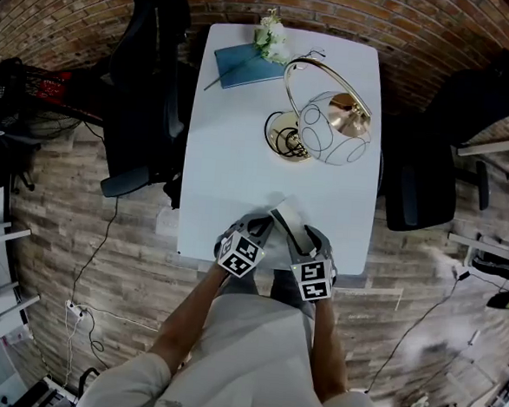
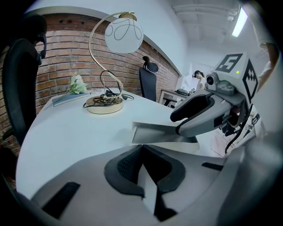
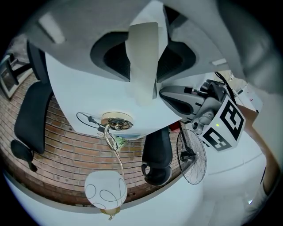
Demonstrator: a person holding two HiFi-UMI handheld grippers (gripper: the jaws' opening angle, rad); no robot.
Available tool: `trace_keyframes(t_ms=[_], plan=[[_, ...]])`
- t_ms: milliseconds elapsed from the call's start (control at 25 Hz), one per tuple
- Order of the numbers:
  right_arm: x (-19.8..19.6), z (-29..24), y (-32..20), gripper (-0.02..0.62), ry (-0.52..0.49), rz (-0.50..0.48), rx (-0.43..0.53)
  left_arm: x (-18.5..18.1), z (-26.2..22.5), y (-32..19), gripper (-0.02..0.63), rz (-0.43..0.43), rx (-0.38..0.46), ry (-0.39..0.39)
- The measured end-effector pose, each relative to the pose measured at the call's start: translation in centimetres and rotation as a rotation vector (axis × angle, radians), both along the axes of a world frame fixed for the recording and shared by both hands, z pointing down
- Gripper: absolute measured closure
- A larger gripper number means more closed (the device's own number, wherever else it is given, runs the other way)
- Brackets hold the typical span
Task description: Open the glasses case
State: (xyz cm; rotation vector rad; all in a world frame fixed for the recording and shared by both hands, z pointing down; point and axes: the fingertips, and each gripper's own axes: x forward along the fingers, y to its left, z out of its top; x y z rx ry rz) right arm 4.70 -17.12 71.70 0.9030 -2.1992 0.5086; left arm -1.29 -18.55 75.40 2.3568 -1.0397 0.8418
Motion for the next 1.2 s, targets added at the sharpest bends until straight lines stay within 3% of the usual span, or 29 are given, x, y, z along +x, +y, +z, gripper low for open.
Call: trace_keyframes(t_ms=[1200], plan=[[1.4, -1.3, -1.2, 0.52, -0.04, 0.047, 0.03, -0.1, -0.1, 0.0, 0.6, -0.021, -0.004, 0.0]])
